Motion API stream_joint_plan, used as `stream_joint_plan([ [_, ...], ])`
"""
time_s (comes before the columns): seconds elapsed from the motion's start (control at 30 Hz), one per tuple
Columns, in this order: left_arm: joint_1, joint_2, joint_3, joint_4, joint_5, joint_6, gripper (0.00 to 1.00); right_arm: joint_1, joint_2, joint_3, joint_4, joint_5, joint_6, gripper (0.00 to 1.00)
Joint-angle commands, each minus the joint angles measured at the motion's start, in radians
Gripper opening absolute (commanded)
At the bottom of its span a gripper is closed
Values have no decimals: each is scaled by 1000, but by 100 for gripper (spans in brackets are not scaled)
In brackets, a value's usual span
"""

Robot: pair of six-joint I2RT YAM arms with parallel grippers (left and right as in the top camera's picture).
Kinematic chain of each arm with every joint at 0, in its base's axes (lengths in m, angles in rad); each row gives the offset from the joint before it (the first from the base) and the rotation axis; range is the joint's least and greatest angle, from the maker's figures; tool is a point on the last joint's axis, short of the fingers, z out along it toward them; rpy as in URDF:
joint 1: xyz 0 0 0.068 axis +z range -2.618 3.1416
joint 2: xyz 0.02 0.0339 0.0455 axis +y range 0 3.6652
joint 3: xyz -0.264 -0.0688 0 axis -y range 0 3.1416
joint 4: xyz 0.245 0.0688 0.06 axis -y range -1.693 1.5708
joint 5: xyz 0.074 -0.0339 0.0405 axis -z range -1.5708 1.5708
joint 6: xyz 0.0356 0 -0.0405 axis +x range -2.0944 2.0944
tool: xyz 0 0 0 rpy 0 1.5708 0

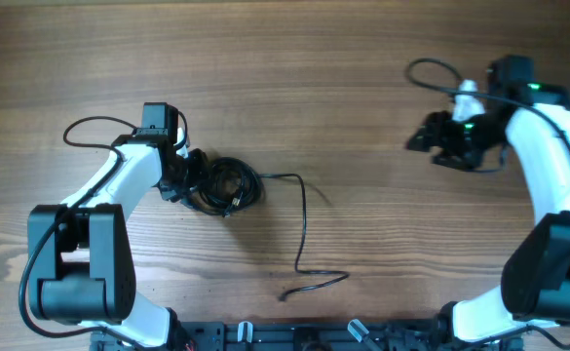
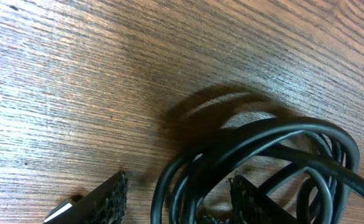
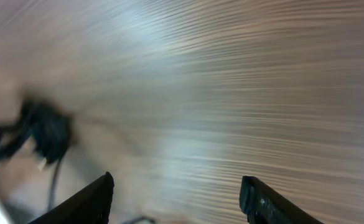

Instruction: Untangle cables

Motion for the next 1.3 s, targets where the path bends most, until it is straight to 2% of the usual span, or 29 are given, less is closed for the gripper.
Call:
stream_joint_plan([
  [0.0, 3, 10, -3, 3, 16, 16, 56, 166, 2, -3, 36, -135, -87, 66],
  [0.13, 3, 10, -3, 1, -15, 14, 55, 338, 2, -3, 141, -135, -86, 65],
  [0.3, 3, 10, -3, -3, -33, 8, 56, 593, 2, -3, 378, -106, -84, 60],
  [0.43, 3, 10, -3, -3, -33, 8, 56, 754, 4, -3, 509, 92, -33, 56],
  [0.57, 3, 10, -3, -3, -33, 8, 57, 883, 32, -3, 579, 261, -25, 46],
  [0.7, 3, 10, -3, -3, -32, 8, 59, 946, 96, -3, 607, 335, -24, 48],
  [0.9, 3, 10, -3, -2, -31, 8, 62, 957, 212, -3, 660, 332, 23, 47],
  [1.03, 3, 10, -3, -1, -21, 8, 63, 957, 240, -3, 691, 330, 59, 27],
  [1.1, 3, 10, -3, -1, -21, 8, 63, 957, 241, -3, 693, 330, 81, 27],
  [1.27, 3, 10, -3, 3, 0, 8, 63, 958, 241, -3, 693, 330, 81, 18],
])
